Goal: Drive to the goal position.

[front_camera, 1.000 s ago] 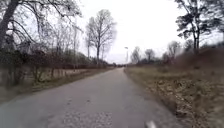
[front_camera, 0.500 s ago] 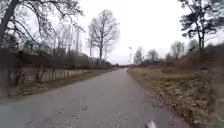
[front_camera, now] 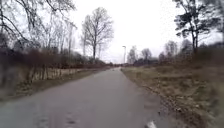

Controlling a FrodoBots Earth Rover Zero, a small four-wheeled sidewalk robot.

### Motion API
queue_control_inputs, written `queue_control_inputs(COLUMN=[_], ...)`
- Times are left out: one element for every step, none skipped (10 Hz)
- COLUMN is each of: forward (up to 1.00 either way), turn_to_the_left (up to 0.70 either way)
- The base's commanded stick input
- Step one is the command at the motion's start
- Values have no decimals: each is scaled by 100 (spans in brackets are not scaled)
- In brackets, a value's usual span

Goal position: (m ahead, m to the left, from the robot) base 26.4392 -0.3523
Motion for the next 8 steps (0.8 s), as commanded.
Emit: queue_control_inputs(forward=[85,85,85,85,85,85,85,85], turn_to_the_left=[0,0,0,0,0,0,0,0])
